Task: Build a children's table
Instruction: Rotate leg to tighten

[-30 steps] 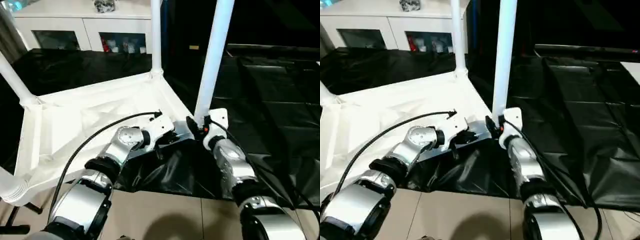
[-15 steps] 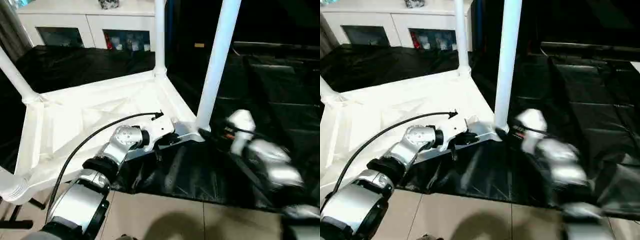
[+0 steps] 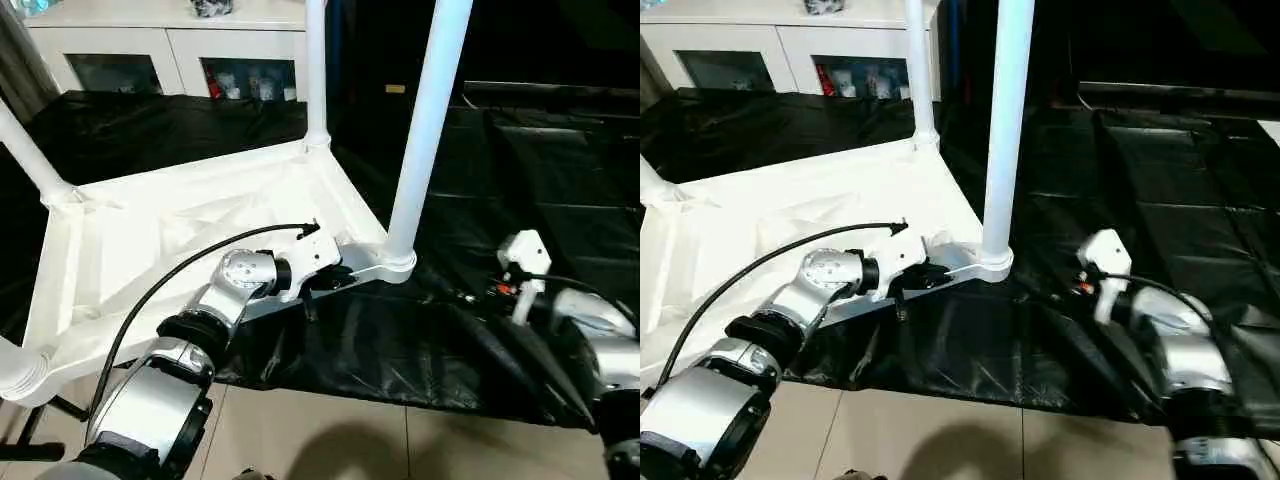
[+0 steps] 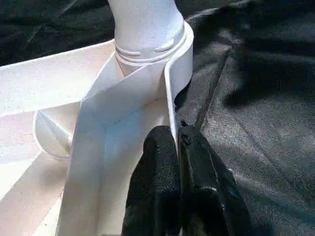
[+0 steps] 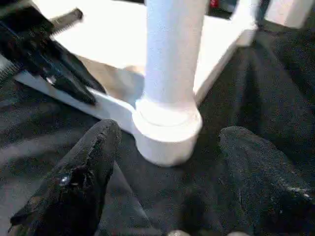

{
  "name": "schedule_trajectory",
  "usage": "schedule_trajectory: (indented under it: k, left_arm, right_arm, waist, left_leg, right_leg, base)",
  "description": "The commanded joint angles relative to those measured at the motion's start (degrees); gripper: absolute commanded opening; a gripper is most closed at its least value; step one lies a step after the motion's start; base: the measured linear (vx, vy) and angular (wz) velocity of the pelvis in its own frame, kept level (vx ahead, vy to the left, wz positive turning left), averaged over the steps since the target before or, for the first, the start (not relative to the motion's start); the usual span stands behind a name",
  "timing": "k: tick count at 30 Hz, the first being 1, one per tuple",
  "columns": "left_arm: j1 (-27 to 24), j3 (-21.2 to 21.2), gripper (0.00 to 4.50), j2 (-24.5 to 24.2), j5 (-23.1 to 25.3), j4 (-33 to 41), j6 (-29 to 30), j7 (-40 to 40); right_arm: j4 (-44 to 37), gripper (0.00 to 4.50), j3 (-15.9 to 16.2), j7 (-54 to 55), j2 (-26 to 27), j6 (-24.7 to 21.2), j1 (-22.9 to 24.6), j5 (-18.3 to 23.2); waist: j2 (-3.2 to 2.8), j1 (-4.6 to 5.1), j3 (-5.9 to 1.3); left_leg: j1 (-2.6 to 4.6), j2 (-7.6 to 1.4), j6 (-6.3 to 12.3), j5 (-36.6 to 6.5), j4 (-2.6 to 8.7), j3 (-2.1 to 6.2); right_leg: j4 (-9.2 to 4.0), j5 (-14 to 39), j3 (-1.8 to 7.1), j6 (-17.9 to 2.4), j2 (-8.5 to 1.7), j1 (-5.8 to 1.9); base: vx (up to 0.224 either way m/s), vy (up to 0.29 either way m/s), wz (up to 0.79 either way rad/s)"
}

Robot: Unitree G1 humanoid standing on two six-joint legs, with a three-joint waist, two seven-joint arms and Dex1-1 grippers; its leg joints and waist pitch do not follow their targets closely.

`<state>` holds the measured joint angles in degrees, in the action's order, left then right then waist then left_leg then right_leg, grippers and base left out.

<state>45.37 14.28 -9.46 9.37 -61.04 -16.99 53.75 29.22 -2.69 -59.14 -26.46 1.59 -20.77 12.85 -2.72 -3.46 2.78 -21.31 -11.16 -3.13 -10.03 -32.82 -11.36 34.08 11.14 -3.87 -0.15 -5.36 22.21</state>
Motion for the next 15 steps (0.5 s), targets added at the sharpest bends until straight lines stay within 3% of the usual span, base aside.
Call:
schedule_trajectory:
  k: [1, 2, 4, 9, 10, 12, 13, 14, 15]
  left_arm:
    - [-0.89, 1.14, 0.00, -0.60, 0.70, -0.94, -1.37, 2.05]
    - [-0.89, 1.11, 0.00, -0.61, 0.68, -0.94, -1.40, 2.03]
    - [-0.06, -0.83, 0.00, -0.61, -0.70, -0.81, -0.48, -0.06]
    - [-0.12, -4.76, 0.44, -1.15, -5.57, 3.94, 2.31, 1.56]
    - [-0.25, -5.30, 0.59, -1.22, -6.25, 4.80, 2.62, 1.62]
    - [-2.49, -7.67, 0.68, -2.94, -10.56, 13.32, 7.46, 4.14]
    - [-3.39, -8.22, 0.76, -3.63, -11.92, 16.31, 9.46, 5.32]
    - [-5.30, -8.64, 0.76, -5.40, -13.96, 21.68, 13.70, 7.90]
    - [-5.74, -8.69, 0.76, -5.81, -14.39, 22.83, 14.62, 8.48]
  right_arm:
    - [-1.18, 3.63, 1.32, -0.05, 0.36, -0.41, -0.83, -0.56]
    - [-1.18, 3.63, 1.40, -0.05, 0.42, -0.42, -0.87, -0.62]
    - [-3.36, 3.63, 2.97, -1.56, 1.26, -1.60, -0.82, -0.13]
    - [-8.40, 3.65, 4.42, -4.15, 0.36, -5.54, 0.63, 1.35]
    - [-8.98, 3.65, 4.50, -4.45, 0.16, -5.96, 0.82, 1.50]
    - [-12.70, 3.65, 5.20, -6.77, -1.82, -8.90, 2.02, 2.76]
    - [-13.83, 3.65, 5.45, -7.48, -2.53, -9.84, 2.42, 3.21]
    - [-15.90, 3.65, 5.66, -8.73, -3.42, -12.11, 2.99, 4.74]
    - [-16.37, 3.65, 5.70, -8.99, -3.60, -12.62, 3.13, 5.10]
  waist:
    - [1.33, -0.30, -3.57]
    - [1.30, -0.33, -3.58]
    - [1.81, -0.50, -3.58]
    - [1.72, -0.74, -3.44]
    - [1.68, -0.88, -3.62]
    - [1.73, -0.84, -3.95]
    - [1.75, -1.07, -4.21]
    - [2.05, -0.95, -4.13]
    - [1.66, -1.04, -4.04]
  left_leg:
    - [0.32, -2.16, 7.54, -10.53, 3.02, 0.88]
    - [0.38, -2.18, 7.32, -10.73, 3.02, 0.85]
    - [0.28, -2.21, 7.34, -10.40, 3.02, 0.85]
    - [0.29, -2.28, 7.14, -10.46, 3.11, 0.88]
    - [0.17, -2.38, 7.26, -9.68, 3.01, 0.90]
    - [0.14, -2.42, 7.48, -8.44, 2.85, 0.95]
    - [-0.27, -2.73, 8.51, -5.03, 2.56, 1.06]
    - [-0.33, -2.66, 9.83, -3.58, 2.36, 0.81]
    - [-0.37, -2.58, 10.62, -4.02, 2.15, 0.68]
  right_leg:
    - [-4.42, 11.03, 1.87, -13.86, -3.16, -2.29]
    - [-4.40, 10.96, 1.92, -13.96, -3.14, -2.26]
    - [-4.15, 10.66, 1.90, -14.03, -3.16, -2.38]
    - [-4.14, 11.43, 2.01, -13.73, -3.34, -2.45]
    - [-3.91, 9.97, 2.06, -14.25, -3.36, -2.49]
    - [-3.55, 7.40, 2.00, -14.75, -3.30, -2.45]
    - [-2.49, 1.24, 2.05, -16.18, -3.26, -2.71]
    - [-1.96, -2.75, 2.04, -17.35, -2.92, -2.42]
    - [-2.05, -2.41, 1.96, -17.39, -2.91, -2.05]
  base:
    - [0.000, 0.000, 0.00]
    - [0.000, 0.000, 0.00]
    - [0.000, 0.000, 0.00]
    - [0.000, 0.000, 0.00]
    - [0.000, 0.000, 0.00]
    - [0.000, 0.000, 0.00]
    - [0.000, 0.000, 0.00]
    - [0.000, 0.000, 0.00]
    - [0.000, 0.000, 0.00]
